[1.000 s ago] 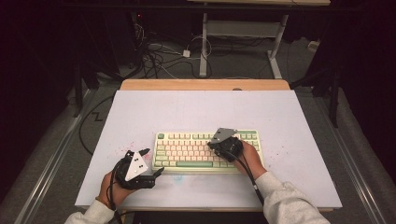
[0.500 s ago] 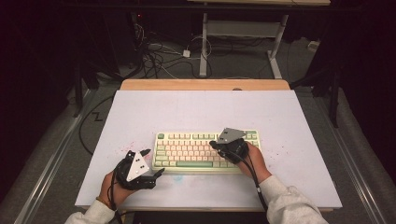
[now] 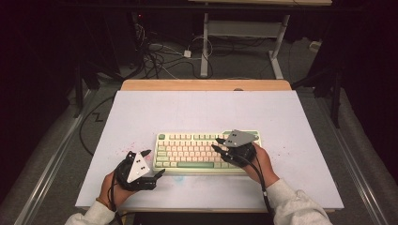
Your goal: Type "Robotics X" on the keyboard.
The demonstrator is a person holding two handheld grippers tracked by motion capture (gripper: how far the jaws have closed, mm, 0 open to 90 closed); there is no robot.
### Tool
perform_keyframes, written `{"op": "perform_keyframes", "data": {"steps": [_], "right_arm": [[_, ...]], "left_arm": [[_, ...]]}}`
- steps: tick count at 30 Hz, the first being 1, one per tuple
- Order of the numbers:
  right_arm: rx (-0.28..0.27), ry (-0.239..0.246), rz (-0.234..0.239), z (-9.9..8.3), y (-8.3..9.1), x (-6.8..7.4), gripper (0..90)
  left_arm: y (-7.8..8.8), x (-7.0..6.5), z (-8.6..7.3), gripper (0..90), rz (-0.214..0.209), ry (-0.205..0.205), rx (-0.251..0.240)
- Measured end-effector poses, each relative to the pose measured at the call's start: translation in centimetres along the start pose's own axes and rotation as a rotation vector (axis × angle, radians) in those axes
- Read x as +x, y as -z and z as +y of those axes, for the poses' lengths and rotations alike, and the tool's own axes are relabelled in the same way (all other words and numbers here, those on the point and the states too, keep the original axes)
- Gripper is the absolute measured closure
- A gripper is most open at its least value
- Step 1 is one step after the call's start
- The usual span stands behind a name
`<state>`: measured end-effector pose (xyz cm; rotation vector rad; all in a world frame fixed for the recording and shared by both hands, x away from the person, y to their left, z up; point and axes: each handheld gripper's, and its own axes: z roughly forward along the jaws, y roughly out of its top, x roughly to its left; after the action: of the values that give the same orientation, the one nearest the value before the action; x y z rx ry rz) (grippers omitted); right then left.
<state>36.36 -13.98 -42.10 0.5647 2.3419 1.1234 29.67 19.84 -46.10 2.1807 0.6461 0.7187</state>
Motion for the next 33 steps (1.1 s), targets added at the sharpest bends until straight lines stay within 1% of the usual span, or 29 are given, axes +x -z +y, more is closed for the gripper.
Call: {"op": "perform_keyframes", "data": {"steps": [1, 3, 4, 5, 6, 7, 10, 12, 13, 15, 18, 22, 26, 29, 33], "right_arm": [[-0.003, 0.003, 0.000, 0.0, 0.1, 0.1, 65.2], [-0.006, 0.008, -0.008, 0.0, 0.2, 0.1, 52.9], [-0.010, 0.007, -0.015, 0.0, 0.3, 0.1, 48.3], [-0.015, 0.009, -0.011, 0.0, 0.4, 0.1, 45.7], [-0.022, 0.009, -0.006, -0.1, 0.5, 0.2, 41.1], [-0.030, 0.010, -0.012, -0.2, 0.6, 0.2, 36.1], [-0.042, 0.014, -0.026, -0.4, 1.0, 0.2, 29.8], [-0.057, 0.006, -0.019, -0.5, 1.3, 0.2, 27.8], [-0.059, 0.010, -0.018, -0.6, 1.4, 0.2, 26.1], [-0.065, 0.018, -0.030, -0.7, 1.6, 0.3, 23.3], [-0.069, 0.025, -0.034, -0.9, 2.1, 0.5, 20.4], [-0.083, 0.028, -0.040, -1.3, 2.7, 0.7, 19.9], [-0.087, 0.041, -0.050, -1.9, 3.4, 0.9, 19.9], [-0.085, 0.052, -0.066, -2.4, 4.0, 1.0, 20.1], [-0.089, 0.047, -0.085, -3.1, 4.8, 0.9, 20.1]], "left_arm": [[0.0, 0.0, 0.0, 20.2, 0.000, 0.000, -0.001], [0.1, 0.0, 0.0, 20.2, 0.002, -0.002, -0.001], [0.1, 0.0, 0.0, 20.2, 0.002, -0.001, -0.003], [0.1, 0.0, 0.0, 20.2, 0.002, 0.002, -0.005], [0.1, 0.0, 0.0, 20.2, 0.002, 0.000, -0.004], [0.2, 0.0, 0.0, 20.2, 0.003, 0.001, -0.005], [0.2, 0.1, 0.1, 20.2, 0.002, 0.001, -0.006], [0.2, 0.1, 0.1, 20.2, 0.004, 0.000, -0.006], [0.2, 0.1, 0.1, 20.2, 0.003, 0.001, -0.007], [0.2, 0.1, 0.1, 20.2, 0.005, 0.001, -0.007], [0.2, 0.1, 0.1, 20.2, 0.004, 0.003, -0.007], [0.3, 0.1, 0.2, 20.2, -0.002, 0.009, -0.010], [0.3, 0.1, 0.2, 20.3, -0.007, 0.013, -0.008], [0.4, 0.1, 0.2, 20.3, -0.011, 0.013, -0.014], [0.5, 0.1, 0.3, 20.3, -0.014, 0.011, -0.020]]}}
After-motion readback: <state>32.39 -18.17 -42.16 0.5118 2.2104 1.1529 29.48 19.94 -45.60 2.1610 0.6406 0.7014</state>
